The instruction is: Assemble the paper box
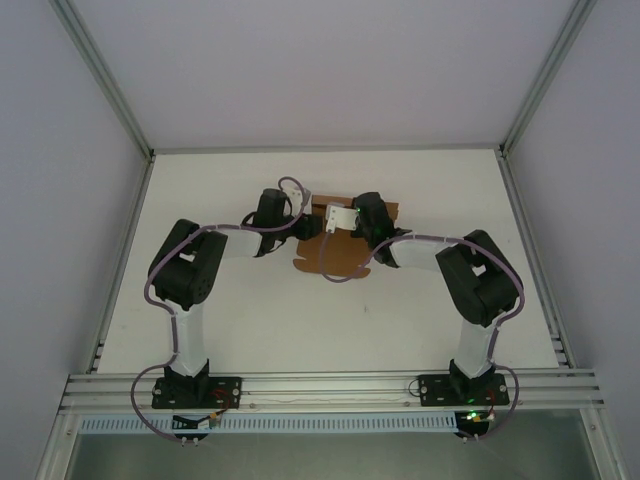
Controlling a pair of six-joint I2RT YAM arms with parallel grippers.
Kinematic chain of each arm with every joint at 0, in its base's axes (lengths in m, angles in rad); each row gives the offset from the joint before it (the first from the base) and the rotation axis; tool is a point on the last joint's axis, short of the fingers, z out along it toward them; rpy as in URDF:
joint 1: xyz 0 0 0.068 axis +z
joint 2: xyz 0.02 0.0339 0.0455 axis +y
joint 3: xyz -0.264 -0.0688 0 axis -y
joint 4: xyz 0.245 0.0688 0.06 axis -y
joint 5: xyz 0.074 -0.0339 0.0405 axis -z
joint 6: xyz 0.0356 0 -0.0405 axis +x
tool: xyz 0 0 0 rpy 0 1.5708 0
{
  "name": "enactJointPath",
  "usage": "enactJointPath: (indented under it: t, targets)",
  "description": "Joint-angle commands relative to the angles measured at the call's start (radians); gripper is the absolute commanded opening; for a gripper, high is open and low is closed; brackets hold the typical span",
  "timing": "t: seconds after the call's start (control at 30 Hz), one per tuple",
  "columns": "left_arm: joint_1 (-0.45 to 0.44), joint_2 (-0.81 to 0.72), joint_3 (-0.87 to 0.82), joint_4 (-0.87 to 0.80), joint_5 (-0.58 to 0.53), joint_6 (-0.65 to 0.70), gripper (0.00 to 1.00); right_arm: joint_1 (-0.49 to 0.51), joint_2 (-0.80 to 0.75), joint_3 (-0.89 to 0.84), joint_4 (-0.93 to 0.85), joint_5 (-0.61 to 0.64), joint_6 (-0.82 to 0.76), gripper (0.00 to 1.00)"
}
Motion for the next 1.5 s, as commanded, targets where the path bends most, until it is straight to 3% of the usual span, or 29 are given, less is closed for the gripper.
enactJointPath:
  t: [0.0, 0.1, 0.2, 0.3, 0.47, 0.63, 0.77, 0.87, 1.03, 1.13, 1.23, 1.33, 1.47]
  targets:
    - [-0.015, -0.025, -0.007, 0.048, -0.096, -0.004, 0.48, 0.009, 0.009, -0.005, -0.172, -0.13, 0.02, 0.0]
    - [-0.016, 0.001, 0.047, 0.034, -0.19, -0.012, 0.48, 0.003, 0.01, 0.018, -0.215, -0.143, 0.039, 0.0]
    - [-0.017, 0.021, 0.087, 0.021, -0.238, 0.004, 0.54, -0.007, 0.008, 0.038, -0.262, -0.156, 0.046, 0.0]
    - [-0.017, 0.042, 0.124, -0.008, -0.221, 0.029, 0.55, -0.014, 0.009, 0.057, -0.309, -0.178, 0.049, 0.0]
    - [-0.025, 0.064, 0.136, -0.01, -0.184, 0.031, 0.35, -0.018, 0.026, 0.083, -0.323, -0.178, 0.051, 0.0]
    - [-0.064, 0.038, 0.12, -0.076, -0.342, 0.026, 0.11, -0.021, 0.032, 0.089, -0.306, -0.16, 0.073, 0.0]
    - [-0.106, 0.036, 0.147, -0.168, -0.522, 0.028, 0.1, -0.019, 0.035, 0.083, -0.272, -0.129, 0.106, 0.0]
    - [-0.129, 0.039, 0.157, -0.183, -0.616, 0.015, 0.0, -0.012, 0.027, 0.07, -0.236, -0.114, 0.137, 0.0]
    - [-0.159, 0.048, 0.176, -0.21, -0.821, -0.038, 0.0, -0.007, 0.012, 0.054, -0.221, -0.103, 0.161, 0.0]
    - [-0.168, 0.045, 0.174, -0.219, -0.853, -0.027, 0.0, -0.005, 0.014, 0.046, -0.207, -0.091, 0.165, 0.0]
    - [-0.17, 0.038, 0.172, -0.262, -0.823, -0.052, 0.05, -0.004, 0.007, 0.04, -0.204, -0.087, 0.169, 0.0]
    - [-0.171, 0.008, 0.127, -0.231, -0.749, -0.073, 0.23, -0.004, 0.001, 0.037, -0.204, -0.084, 0.169, 0.0]
    - [-0.171, -0.016, 0.097, -0.26, -0.69, -0.099, 0.24, -0.005, 0.002, 0.034, -0.201, -0.075, 0.167, 0.0]
